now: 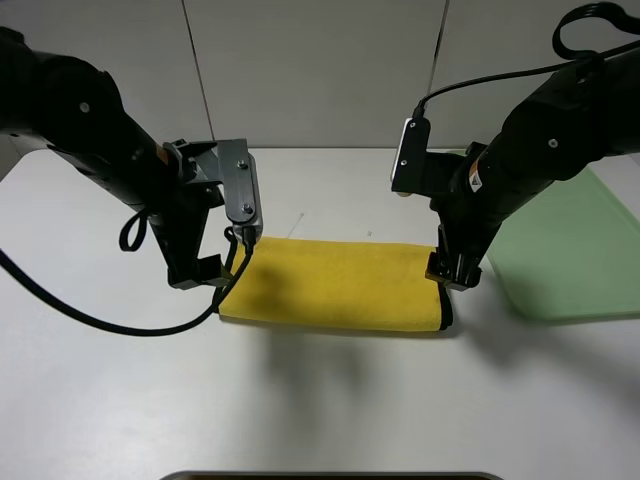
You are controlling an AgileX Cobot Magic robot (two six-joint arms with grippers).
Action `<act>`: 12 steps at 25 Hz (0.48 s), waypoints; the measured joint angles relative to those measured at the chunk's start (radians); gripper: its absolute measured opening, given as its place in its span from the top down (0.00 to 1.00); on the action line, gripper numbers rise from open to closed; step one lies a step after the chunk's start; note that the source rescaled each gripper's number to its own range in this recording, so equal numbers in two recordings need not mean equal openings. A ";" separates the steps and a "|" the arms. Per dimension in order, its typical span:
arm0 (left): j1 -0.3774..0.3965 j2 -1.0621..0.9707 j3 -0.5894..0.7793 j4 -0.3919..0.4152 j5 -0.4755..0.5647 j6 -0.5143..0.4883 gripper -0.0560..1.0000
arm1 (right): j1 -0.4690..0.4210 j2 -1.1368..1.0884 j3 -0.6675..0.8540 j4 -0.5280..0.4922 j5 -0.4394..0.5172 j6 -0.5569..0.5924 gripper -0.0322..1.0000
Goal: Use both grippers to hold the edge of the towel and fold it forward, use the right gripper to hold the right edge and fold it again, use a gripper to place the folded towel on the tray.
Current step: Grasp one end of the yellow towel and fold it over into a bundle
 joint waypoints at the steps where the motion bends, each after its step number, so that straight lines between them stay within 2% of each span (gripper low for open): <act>1: 0.000 -0.025 0.000 0.001 0.015 -0.033 0.00 | 0.000 -0.003 0.000 0.000 0.000 0.035 0.00; 6: 0.000 -0.152 0.000 0.003 0.116 -0.218 0.00 | 0.000 -0.019 0.000 0.005 0.001 0.191 0.00; 12: 0.000 -0.330 0.000 0.004 0.281 -0.378 0.00 | 0.000 -0.034 0.000 0.007 0.009 0.316 0.00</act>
